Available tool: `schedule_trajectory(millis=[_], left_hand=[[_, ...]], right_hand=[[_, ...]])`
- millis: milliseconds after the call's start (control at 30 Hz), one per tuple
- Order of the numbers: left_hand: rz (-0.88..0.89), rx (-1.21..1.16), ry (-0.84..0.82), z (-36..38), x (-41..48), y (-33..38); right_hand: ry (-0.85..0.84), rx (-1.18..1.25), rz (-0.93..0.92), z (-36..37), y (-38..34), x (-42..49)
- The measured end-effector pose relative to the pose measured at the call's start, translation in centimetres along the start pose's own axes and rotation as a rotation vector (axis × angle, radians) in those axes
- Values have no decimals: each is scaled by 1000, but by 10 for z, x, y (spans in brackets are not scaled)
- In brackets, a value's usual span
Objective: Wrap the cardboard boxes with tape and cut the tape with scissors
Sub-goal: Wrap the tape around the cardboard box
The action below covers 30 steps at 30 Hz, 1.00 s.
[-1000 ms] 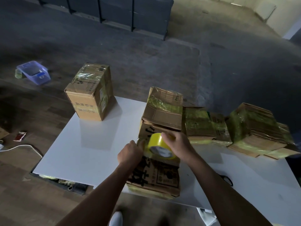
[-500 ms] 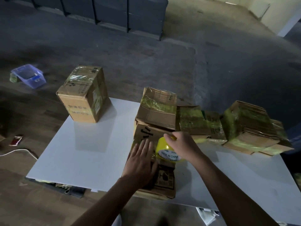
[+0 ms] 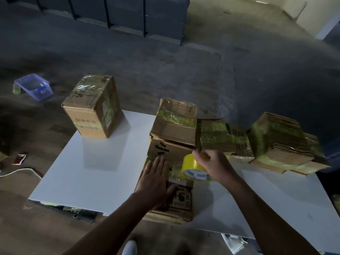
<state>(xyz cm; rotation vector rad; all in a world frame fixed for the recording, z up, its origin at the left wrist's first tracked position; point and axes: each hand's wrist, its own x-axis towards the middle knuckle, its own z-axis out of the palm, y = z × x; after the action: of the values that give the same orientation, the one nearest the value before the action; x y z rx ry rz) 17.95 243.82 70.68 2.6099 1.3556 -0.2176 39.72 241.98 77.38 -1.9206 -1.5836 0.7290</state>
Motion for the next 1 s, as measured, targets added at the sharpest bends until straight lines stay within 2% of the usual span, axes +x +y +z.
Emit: schedule_trajectory(millis=[100,233,400,533,767,867,1000], left_hand=[[-9,45,4,-6,3,14],[94,-68,20,2,4,38],[104,-36,6,10,5,35],[108,-44,-4,12,5,34],[87,-7,-18,10,5,31],[84,-10,-35,9,4,33],[7,23,-114,-5,5,44]], right_hand=[[-32,-100,2,0,-2,1],[-11,-248,-59,9,-11,8],[-38,25,-68,7,2,0],[-89,238,53,2,15,-7],[48,29,-22,-20,40,-17],[28,-150,-15,-28,70,-27],[-2,-201,77,1,86,-25]])
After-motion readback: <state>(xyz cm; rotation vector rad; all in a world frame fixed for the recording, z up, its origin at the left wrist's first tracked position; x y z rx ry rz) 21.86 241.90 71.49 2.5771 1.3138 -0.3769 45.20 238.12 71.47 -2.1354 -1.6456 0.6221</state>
